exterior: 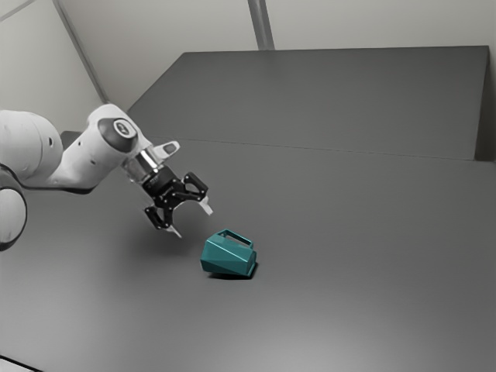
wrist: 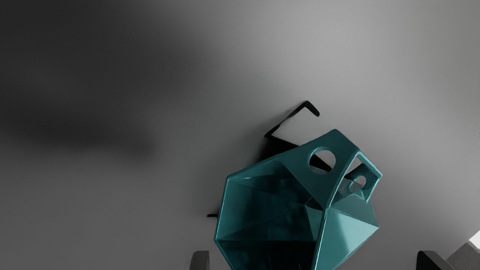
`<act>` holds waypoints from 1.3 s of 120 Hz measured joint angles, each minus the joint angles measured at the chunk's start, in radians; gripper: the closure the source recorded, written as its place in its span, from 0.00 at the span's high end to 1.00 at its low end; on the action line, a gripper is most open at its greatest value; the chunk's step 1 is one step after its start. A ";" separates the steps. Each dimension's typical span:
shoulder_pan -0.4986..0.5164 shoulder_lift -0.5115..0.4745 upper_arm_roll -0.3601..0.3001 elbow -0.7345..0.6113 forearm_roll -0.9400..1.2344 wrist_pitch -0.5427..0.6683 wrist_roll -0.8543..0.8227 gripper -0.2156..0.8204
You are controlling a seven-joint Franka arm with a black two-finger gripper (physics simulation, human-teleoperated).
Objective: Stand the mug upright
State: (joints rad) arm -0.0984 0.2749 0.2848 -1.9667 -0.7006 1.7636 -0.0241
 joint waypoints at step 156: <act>-0.035 0.005 -0.174 0.031 -0.044 0.098 -0.067 0.04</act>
State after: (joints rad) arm -0.1331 0.2802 0.1113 -1.9358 -0.7446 1.8616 -0.0911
